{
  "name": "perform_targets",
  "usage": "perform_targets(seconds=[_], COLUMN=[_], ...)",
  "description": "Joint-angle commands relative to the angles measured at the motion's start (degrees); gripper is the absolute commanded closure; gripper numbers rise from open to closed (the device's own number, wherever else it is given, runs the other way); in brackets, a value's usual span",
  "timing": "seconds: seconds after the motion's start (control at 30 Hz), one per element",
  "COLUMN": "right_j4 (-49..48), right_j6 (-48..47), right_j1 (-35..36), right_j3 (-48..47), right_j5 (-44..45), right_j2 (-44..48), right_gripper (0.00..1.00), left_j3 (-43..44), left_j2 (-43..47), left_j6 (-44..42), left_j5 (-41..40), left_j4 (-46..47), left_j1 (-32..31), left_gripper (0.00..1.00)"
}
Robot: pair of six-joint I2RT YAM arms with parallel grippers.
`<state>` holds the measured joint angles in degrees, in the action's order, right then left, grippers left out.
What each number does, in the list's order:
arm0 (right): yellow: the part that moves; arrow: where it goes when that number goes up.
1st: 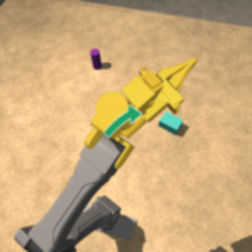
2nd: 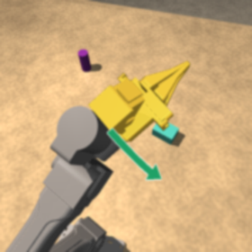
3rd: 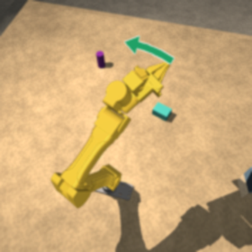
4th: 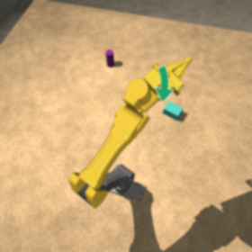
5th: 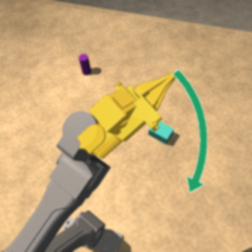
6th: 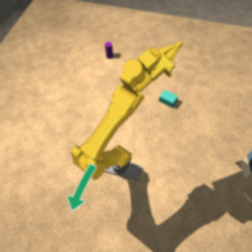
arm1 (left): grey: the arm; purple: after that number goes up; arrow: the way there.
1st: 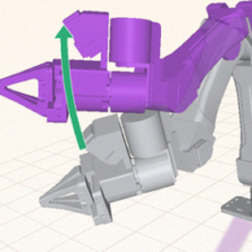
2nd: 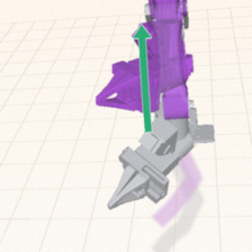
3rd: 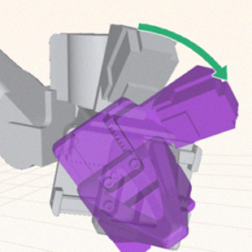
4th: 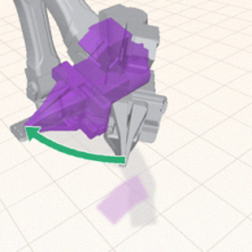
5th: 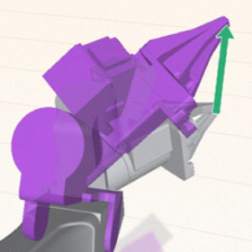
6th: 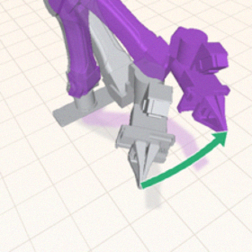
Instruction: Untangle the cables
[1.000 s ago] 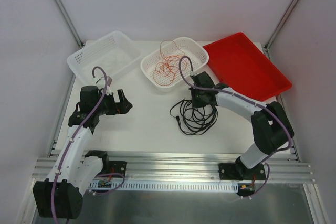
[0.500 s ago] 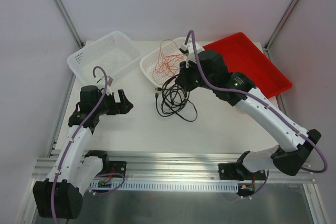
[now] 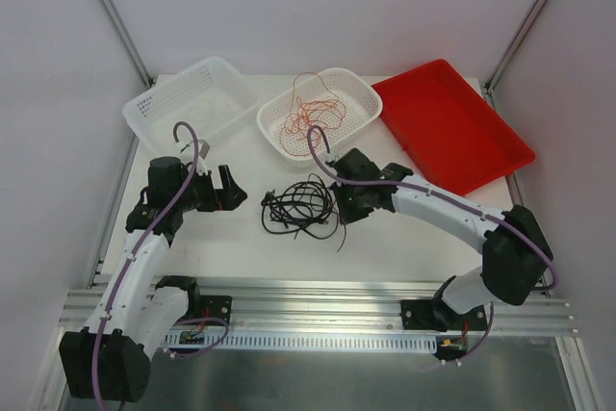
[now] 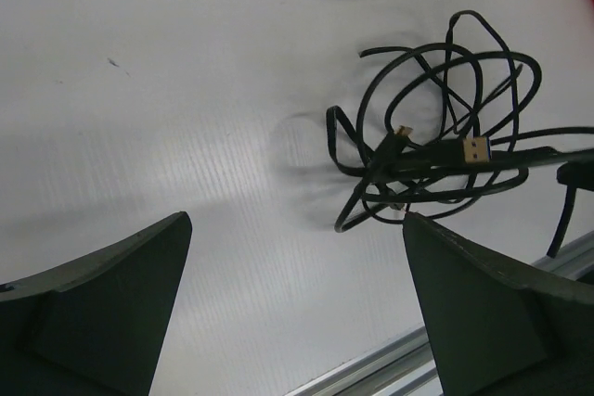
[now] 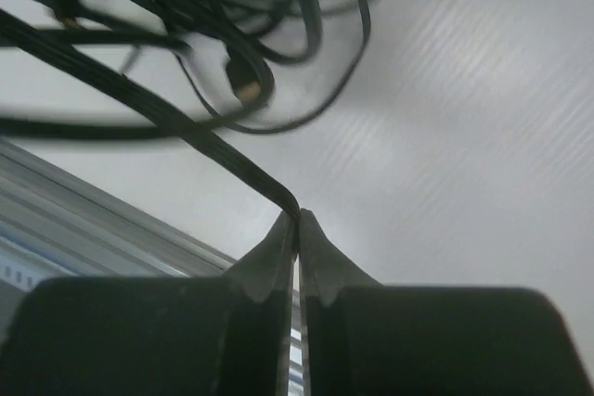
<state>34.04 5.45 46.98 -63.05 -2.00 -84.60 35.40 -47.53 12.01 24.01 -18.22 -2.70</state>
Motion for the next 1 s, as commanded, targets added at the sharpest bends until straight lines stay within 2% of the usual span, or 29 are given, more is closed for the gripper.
perform_targets(seconds=[0.0,0.13,0.23,0.3,0.4,0.53,0.63,0.8,0.97], right_j4=[1.72,6.12,6.65,5.6,4.54,7.26,8.67,5.95,0.51], right_j6=[2.72,0.44,-0.71,-0.53,-0.18,-2.46,-3.6,-5.19,-6.68], right_j1=[-0.05,-0.05,0.04,-0.13,-0.05,-0.13,-0.05,-0.05,-0.05], right_j3=[1.96,0.91,0.64,0.65,-0.58,-9.69,-14.11,-21.67,-27.38], right_j5=[1.37,5.95,4.91,2.98,2.44,2.53,2.7,0.26,-3.35], right_j2=[-0.21,-3.29,-3.47,-2.16,3.37,9.09,12.87,17.53,20.43], right_gripper=[0.96,0.94,0.92,0.96,0.99,0.99,0.99,0.99,0.98], left_j3=[0.29,0.2,0.2,0.02,0.02,-0.07,0.2,0.9,3.01], left_j2=[-0.46,-0.99,-1.34,-1.43,-1.43,-1.08,-1.6,-2.13,-5.46], left_j6=[-0.94,-1.02,-1.37,-1.73,-1.64,0.38,5.11,11.45,13.65], left_j5=[2.79,4.11,5.17,5.17,5.78,5.79,5.7,-1.75,-5.73], left_j4=[1.87,2.05,2.31,2.4,2.4,2.66,3.44,6.52,8.19], left_j1=[-0.82,-1.34,-2.57,-3.19,-4.42,-7.58,-12.05,-21.01,-24.45], left_gripper=[0.01,0.01,0.01,0.01,0.01,0.01,0.01,0.01,0.01])
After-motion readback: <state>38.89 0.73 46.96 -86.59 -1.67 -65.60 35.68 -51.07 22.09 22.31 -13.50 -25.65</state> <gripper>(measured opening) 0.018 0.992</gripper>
